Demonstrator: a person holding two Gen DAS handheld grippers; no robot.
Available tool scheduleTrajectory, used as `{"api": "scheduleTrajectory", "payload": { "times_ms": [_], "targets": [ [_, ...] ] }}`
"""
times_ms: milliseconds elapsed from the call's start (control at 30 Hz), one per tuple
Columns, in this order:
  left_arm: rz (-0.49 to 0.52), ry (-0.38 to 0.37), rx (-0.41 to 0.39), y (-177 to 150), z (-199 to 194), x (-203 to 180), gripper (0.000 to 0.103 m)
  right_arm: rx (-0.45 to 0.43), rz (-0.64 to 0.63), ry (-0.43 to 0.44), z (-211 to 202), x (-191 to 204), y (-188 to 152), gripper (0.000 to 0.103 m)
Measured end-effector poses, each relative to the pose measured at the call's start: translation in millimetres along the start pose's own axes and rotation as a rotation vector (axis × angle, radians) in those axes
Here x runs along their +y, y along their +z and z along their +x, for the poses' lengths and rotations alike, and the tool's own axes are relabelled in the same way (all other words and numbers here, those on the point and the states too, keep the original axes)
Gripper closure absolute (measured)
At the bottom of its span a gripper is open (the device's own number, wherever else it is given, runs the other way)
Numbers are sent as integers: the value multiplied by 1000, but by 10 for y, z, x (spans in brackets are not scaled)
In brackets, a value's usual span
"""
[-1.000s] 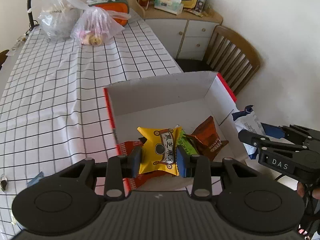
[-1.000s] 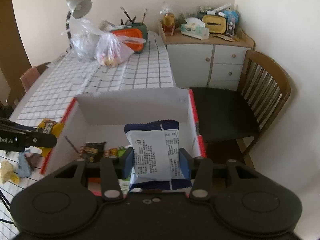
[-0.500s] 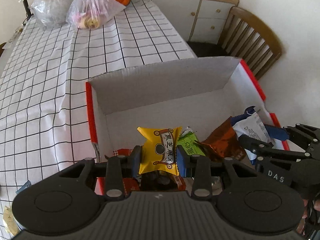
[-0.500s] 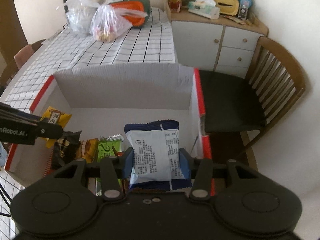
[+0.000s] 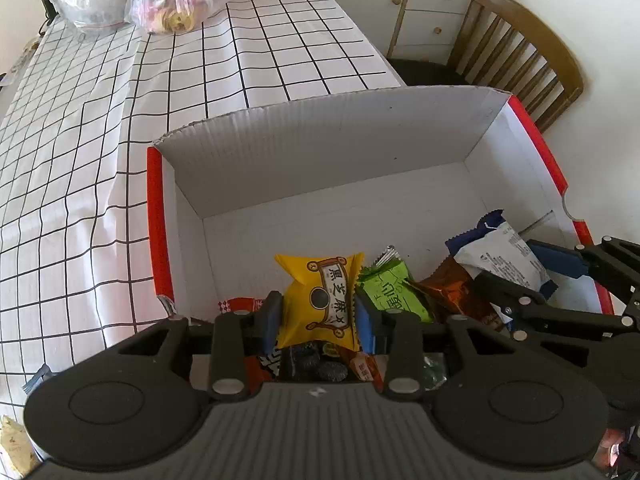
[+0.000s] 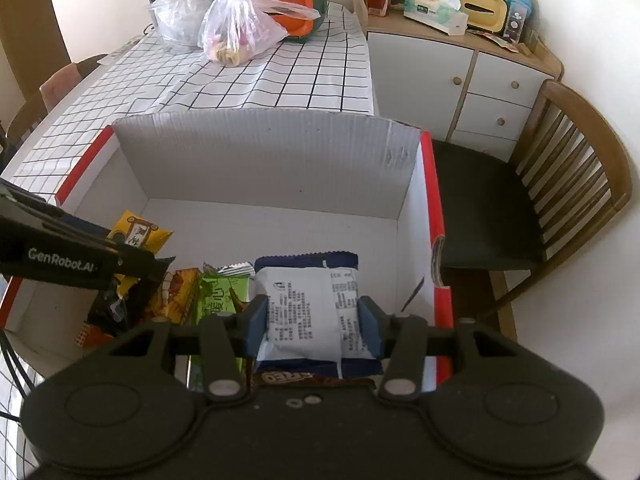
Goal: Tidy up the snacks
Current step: 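Lower both packets into the red box and open both tools, then withdraw both tools from the box back toward the remaining snacks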
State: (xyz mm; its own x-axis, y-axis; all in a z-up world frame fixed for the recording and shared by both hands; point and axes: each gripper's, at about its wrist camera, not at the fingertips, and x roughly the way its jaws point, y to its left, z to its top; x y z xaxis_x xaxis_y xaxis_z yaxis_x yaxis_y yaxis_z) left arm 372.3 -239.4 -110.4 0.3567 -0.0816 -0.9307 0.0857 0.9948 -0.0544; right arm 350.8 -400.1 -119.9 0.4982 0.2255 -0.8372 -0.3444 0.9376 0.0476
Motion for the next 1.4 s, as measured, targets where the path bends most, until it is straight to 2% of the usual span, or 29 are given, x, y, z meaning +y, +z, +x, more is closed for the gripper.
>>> {"api": "scheduleTrajectory", "payload": {
  "times_ms": [67, 200, 300, 533, 633, 933, 1100, 1233, 1400],
  "targets": [
    [-1, -4, -3, 2, -2, 7, 63, 1, -5, 0, -1, 4, 7, 52],
    [-8, -6, -15, -6, -29, 24, 53, -5, -2, 8, -35, 3, 13, 50],
    [-14, -19, -29, -26, -80, 55, 52, -25, 3, 11, -99, 7, 1, 41],
    [-19, -36, -80, -115, -286, 133, 49, -71, 13, 28, -355, 34, -31, 38],
    [-23, -45, -109, -186, -404, 178, 44, -96, 20, 41, -491, 57, -65, 31],
    [-21, -68, -194, -428, -802, 288, 44, -171, 56, 103, -888, 249, -128, 19],
    [-11, -84, -235, -570, -1012, 373, 44, -205, 58, 125, -1042, 414, -145, 15],
    [-9, -93, -275, -703, -1179, 460, 37, -229, 66, 136, -1145, 546, -154, 14],
    [-10, -93, -306, -873, -1347, 593, 36, -250, 73, 151, -1236, 728, -201, 13]
  ]
}}
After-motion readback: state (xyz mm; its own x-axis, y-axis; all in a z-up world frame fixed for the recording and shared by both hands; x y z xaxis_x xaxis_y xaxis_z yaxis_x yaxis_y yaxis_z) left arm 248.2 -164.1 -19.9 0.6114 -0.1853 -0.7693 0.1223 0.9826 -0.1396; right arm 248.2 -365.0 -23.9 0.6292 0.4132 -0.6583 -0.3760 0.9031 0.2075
